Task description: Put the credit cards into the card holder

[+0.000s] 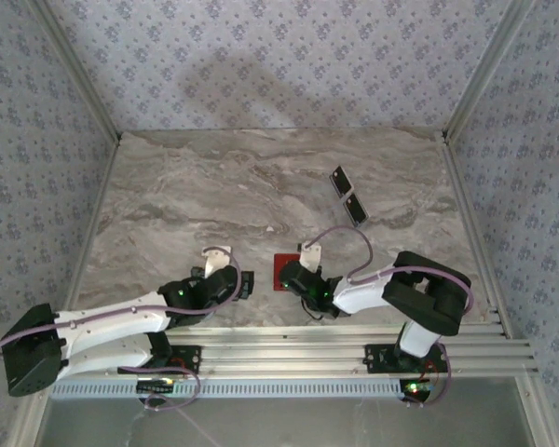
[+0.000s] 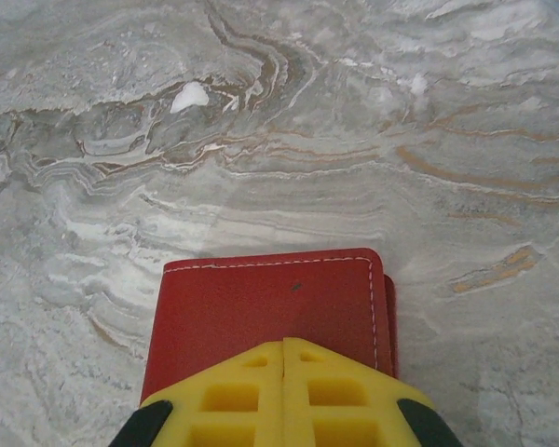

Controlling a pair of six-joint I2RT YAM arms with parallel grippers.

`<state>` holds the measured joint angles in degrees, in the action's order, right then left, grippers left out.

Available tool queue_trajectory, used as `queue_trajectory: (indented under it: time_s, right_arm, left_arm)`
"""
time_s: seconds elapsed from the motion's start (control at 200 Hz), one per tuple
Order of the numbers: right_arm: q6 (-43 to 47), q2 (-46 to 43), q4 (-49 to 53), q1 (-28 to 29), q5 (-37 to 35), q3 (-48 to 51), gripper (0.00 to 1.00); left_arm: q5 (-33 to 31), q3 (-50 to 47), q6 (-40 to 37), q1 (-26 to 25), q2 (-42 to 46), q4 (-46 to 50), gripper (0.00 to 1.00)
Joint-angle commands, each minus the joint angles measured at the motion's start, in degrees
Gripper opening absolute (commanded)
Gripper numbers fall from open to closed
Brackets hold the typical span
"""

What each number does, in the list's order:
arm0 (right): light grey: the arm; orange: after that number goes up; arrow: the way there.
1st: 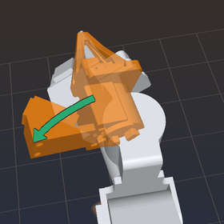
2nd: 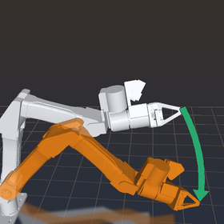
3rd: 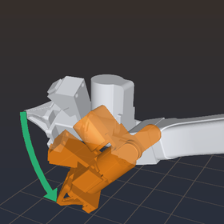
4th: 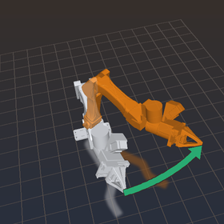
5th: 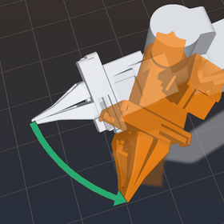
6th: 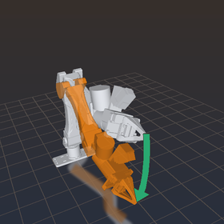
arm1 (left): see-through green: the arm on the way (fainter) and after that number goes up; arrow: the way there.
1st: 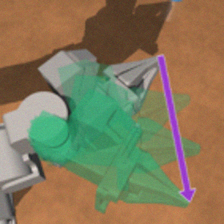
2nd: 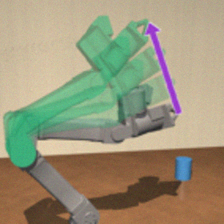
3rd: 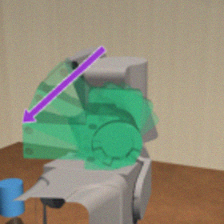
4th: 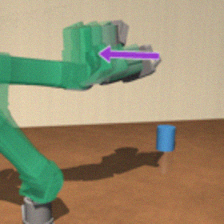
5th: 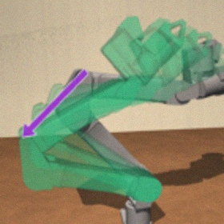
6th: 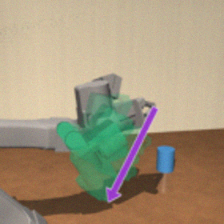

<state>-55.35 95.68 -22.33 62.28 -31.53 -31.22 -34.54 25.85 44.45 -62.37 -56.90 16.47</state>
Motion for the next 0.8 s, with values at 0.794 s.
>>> queue_trajectory:
  time_s: [0.794]
  right_arm:
    - [10.7, -2.1, 28.9, -6.6, 15.0, 3.8, 0.0]
  left_arm:
    - [1.5, 3.6, -4.9, -0.2, -5.1, -3.5, 1.0]
